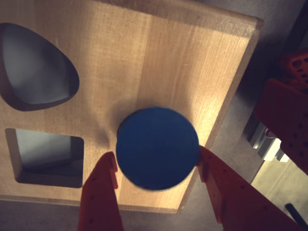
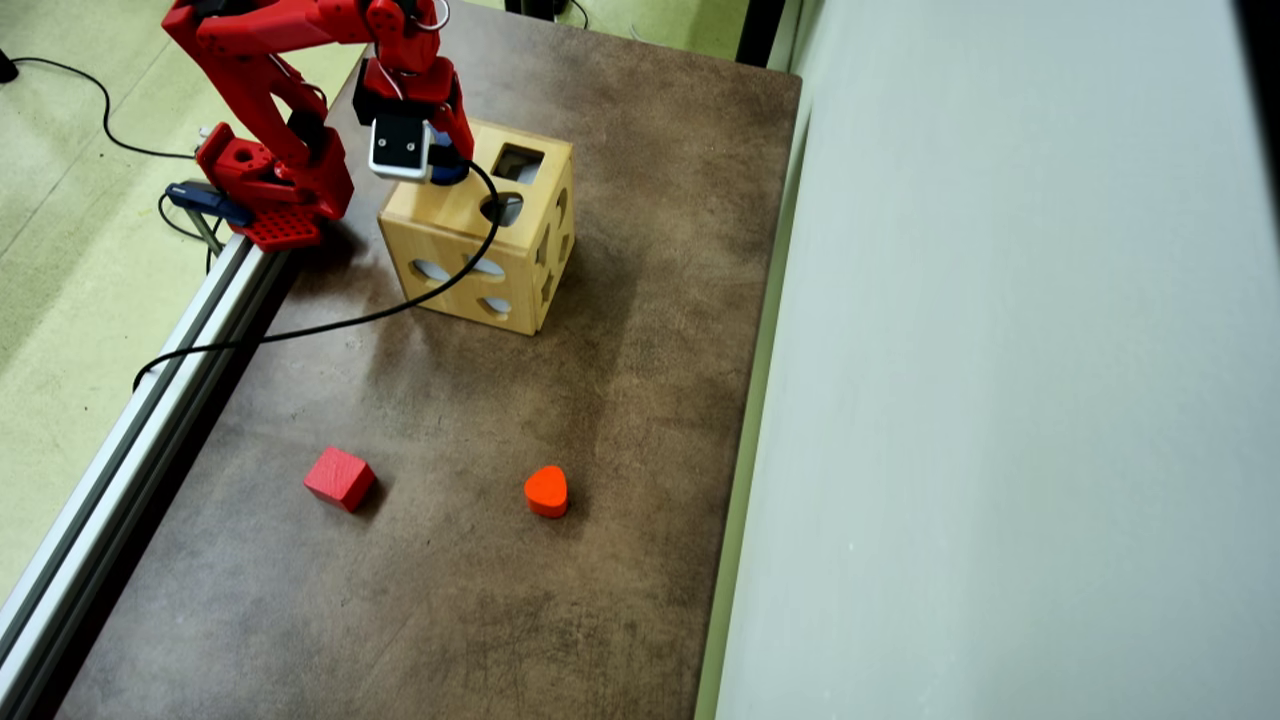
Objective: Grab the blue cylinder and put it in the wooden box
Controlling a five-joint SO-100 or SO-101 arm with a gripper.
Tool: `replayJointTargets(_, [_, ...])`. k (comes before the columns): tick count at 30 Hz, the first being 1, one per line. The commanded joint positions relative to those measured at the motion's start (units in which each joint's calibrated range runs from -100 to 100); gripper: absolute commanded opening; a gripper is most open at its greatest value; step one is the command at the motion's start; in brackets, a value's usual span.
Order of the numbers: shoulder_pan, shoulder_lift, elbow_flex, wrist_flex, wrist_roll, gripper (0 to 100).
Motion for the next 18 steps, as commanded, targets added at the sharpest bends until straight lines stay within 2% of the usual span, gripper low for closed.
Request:
replayJointTargets(1, [0.37,-0.85,-0.38,0.25,0.2,26])
replayJointTargets(18, [3.57,-7.73,-1.27,0.41,-0.15,25])
